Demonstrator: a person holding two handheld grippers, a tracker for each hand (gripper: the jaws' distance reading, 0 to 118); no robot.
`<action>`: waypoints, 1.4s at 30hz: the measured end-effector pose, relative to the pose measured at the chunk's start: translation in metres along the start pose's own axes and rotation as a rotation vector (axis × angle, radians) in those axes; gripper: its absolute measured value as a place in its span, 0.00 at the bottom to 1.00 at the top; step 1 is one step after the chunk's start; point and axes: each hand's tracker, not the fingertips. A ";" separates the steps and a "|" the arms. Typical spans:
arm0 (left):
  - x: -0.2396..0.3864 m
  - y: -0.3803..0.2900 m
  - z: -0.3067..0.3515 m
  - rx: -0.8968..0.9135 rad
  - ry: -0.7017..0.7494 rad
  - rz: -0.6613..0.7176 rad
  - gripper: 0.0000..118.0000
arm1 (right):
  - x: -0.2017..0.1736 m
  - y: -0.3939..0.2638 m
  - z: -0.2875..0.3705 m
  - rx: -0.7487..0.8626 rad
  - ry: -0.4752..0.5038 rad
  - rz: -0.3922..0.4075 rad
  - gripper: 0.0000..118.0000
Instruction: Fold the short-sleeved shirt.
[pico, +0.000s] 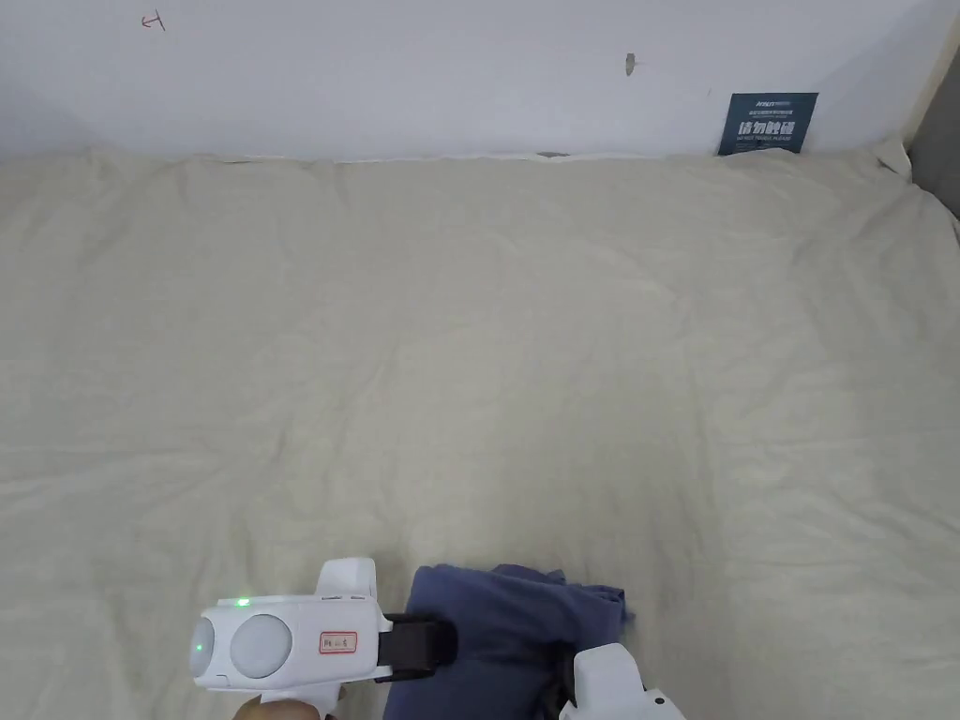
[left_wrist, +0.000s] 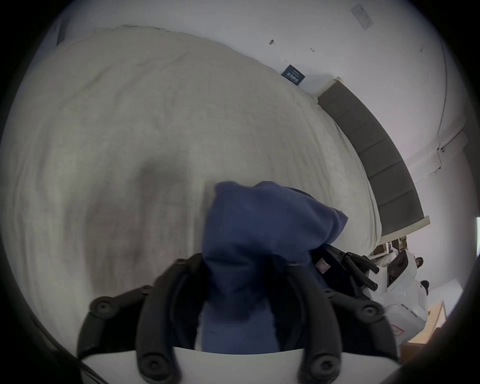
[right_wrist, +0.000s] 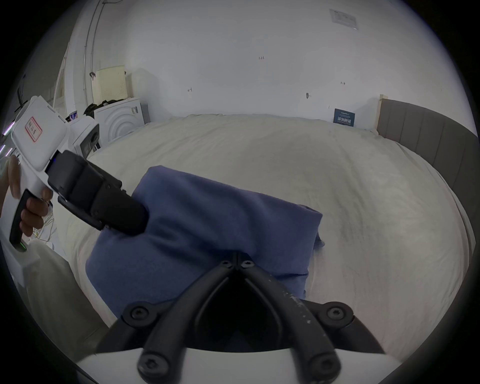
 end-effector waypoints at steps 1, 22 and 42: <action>0.002 -0.001 -0.002 0.004 0.008 -0.003 0.38 | 0.000 0.000 0.000 0.001 0.000 0.000 0.02; -0.070 0.034 0.116 0.198 0.269 0.072 0.14 | 0.008 0.140 0.083 0.257 -0.060 -0.013 0.02; -0.308 0.074 0.281 0.216 0.778 0.211 0.17 | -0.046 0.231 0.059 0.377 -0.117 0.008 0.02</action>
